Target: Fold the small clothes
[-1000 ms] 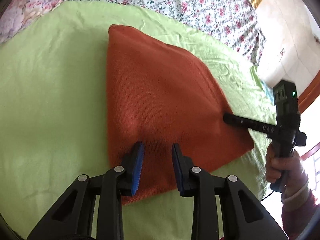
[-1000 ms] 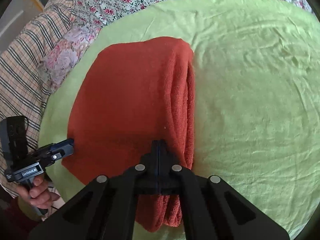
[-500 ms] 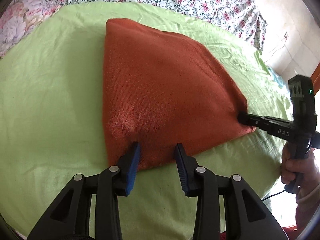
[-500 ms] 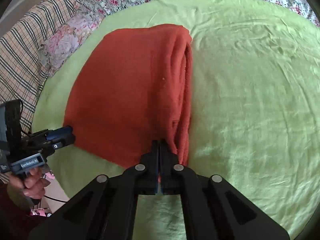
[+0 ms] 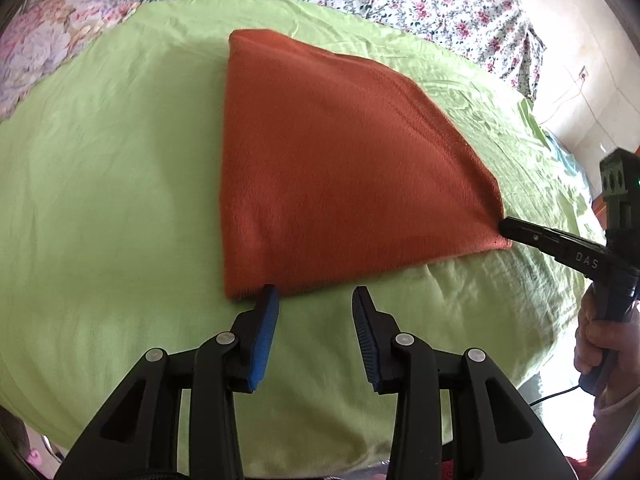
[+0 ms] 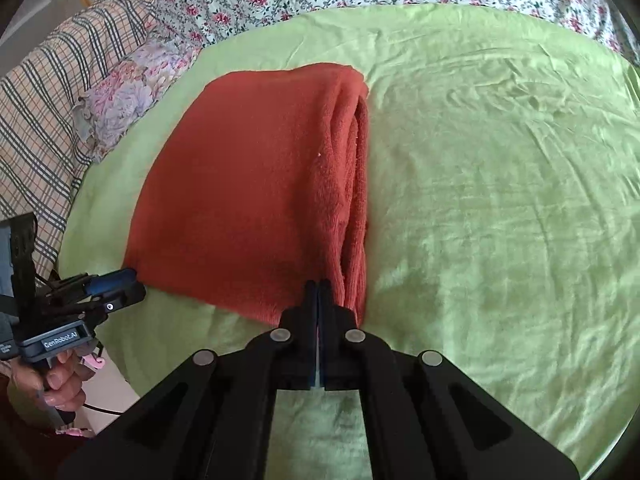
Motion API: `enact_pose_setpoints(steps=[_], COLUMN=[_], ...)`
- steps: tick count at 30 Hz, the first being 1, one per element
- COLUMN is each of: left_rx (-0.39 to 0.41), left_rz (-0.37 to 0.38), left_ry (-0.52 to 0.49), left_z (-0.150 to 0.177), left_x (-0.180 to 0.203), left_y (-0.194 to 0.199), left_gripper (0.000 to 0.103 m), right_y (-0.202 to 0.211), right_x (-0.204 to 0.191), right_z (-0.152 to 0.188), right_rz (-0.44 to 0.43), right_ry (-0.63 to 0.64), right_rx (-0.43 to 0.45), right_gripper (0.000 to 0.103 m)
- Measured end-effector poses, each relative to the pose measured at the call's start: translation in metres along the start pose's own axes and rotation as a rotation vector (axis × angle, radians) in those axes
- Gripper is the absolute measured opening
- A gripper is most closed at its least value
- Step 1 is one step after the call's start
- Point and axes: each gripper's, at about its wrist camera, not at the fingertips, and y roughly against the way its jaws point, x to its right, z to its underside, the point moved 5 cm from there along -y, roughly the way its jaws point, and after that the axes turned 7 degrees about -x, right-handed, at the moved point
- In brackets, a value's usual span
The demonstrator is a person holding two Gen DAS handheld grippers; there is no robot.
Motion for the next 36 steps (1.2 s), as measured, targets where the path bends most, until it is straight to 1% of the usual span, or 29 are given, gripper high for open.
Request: enact_pose_setpoints(steps=[4,7,8,9,13,14,15,16,17,22,27,29,31,33,34,36], left_rx=[0.007,0.021,0.026,0.032,0.055,0.057,0.058,0.06,0.062,0.067,0.068,0.072,0.072,0.066,0.062,0.049], left_rz=[-0.004,-0.009,-0.006,-0.001,0.005,0.007,0.009,0.008,0.009,0.019,0.039,0.05,0.072,0.103,0.119,0.15], left_ry=[0.013,0.01,0.012,0.016,0.043,0.054,0.06,0.066,0.069,0.098,0.13,0.138,0.146,0.16,0.174,0.207], left_z=[0.006,0.008,0.007,0.005,-0.008,-0.012,-0.015,-0.019,-0.022,-0.041,-0.075,-0.096,-0.125,-0.155,-0.176,-0.206], left_x=[-0.005,-0.006,-0.007,-0.008,-0.019,-0.022,-0.024,-0.026,-0.028,-0.039,-0.051,-0.056,-0.061,-0.069,-0.076,-0.089], left_y=[0.01,0.02,0.023,0.027,0.034,0.034,0.035,0.035,0.035,0.034,0.024,0.019,0.01,-0.001,-0.01,-0.026], left_gripper=[0.041,0.047,0.05,0.053,0.054,0.054,0.055,0.054,0.055,0.056,0.057,0.058,0.061,0.062,0.062,0.062], right_y=[0.013,0.02,0.022,0.023,0.028,0.028,0.028,0.028,0.028,0.028,0.024,0.02,0.015,0.009,0.007,0.003], right_x=[-0.003,-0.002,-0.001,0.0,-0.001,-0.001,-0.001,-0.001,-0.001,-0.009,-0.012,-0.011,-0.01,-0.008,-0.007,-0.003], right_z=[0.006,0.01,0.011,0.011,0.008,0.007,0.006,0.005,0.004,0.001,-0.007,-0.009,-0.011,-0.013,-0.014,-0.017], right_rz=[0.026,0.021,0.017,0.014,0.013,0.013,0.012,0.011,0.01,-0.007,-0.011,-0.013,-0.015,-0.017,-0.018,-0.02], right_ry=[-0.012,-0.026,-0.032,-0.035,-0.036,-0.039,-0.043,-0.049,-0.05,-0.034,-0.035,-0.036,-0.037,-0.04,-0.042,-0.044], right_rx=[0.016,0.023,0.024,0.024,0.03,0.032,0.033,0.034,0.036,0.041,0.044,0.038,0.028,0.016,0.01,0.003], right_gripper=[0.004,0.005,0.005,0.005,0.006,0.011,0.019,0.024,0.031,0.032,0.033,0.033,0.033,0.033,0.033,0.033])
